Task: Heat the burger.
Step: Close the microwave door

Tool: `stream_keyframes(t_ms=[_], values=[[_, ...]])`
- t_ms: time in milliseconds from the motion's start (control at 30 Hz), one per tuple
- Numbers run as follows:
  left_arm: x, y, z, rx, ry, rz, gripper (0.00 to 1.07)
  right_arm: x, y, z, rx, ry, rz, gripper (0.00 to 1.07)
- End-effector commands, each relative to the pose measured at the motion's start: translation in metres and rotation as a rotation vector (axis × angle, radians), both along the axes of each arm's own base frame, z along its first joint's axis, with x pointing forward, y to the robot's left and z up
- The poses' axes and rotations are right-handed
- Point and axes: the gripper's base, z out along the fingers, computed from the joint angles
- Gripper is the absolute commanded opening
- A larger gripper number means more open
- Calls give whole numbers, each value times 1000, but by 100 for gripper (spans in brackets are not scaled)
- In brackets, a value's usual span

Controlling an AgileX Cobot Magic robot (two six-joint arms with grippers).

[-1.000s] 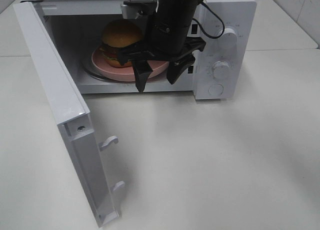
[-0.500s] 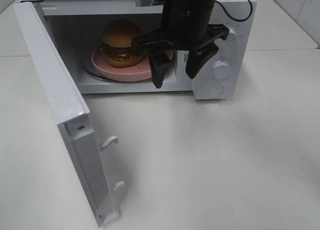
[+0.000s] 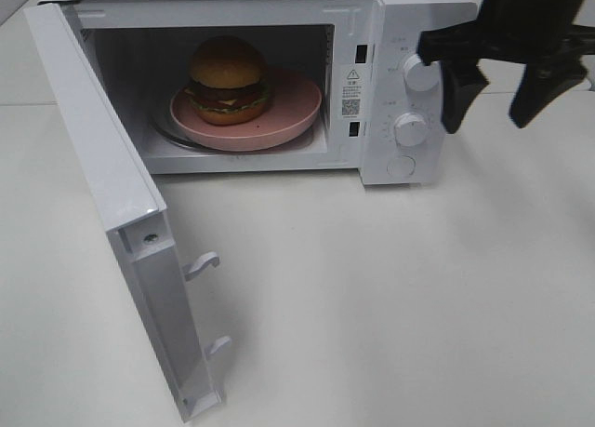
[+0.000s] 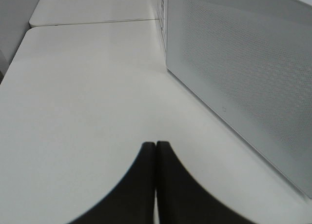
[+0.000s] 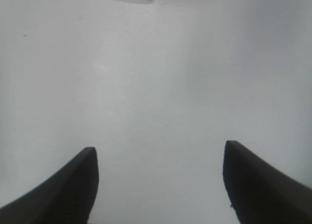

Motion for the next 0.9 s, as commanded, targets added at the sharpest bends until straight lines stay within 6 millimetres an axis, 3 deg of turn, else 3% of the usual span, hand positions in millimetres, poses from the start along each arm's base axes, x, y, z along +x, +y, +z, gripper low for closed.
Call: stream_keyframes(t_ms=[33,167,200,267,333,367,433,500,533,633,667,733,800,900], values=[[-2,0,0,-4,-25,-7,0,-16,-42,13,-12,2,-105,70],[-2,0,0,-4,-25,-7,0,-31,-60,21,-9,-12,-151,70],[-2,0,0,-4,-25,-7,0,-46,-65,29,-5,-30,-163,70],[-2,0,0,-4,-25,-7,0,-53,-66,32,-7,-38,-161,70],[-2,0,0,-4,-25,-7,0,-78,-69,39,-1,-58,-159,70],[-2,0,0,-4,-25,-7,0,-78,-69,39,-1,-58,-159,70],[-2,0,0,-4,-25,-7,0,-119,-73,41,5,-82,-157,70],[-2,0,0,-4,-25,-7,0,-127,-75,41,6,-85,-157,70],[-2,0,0,-4,-25,-7,0,-146,-77,39,7,-93,-156,70],[-2,0,0,-4,-25,-7,0,-157,-78,37,8,-98,-153,70],[-2,0,0,-4,-25,-7,0,-177,-81,32,7,-109,-142,70],[-2,0,0,-4,-25,-7,0,-187,-82,30,6,-116,-134,70],[-2,0,0,-4,-25,-7,0,-221,-87,18,11,-153,-126,70],[-2,0,0,-4,-25,-7,0,-229,-88,14,14,-168,-126,70]])
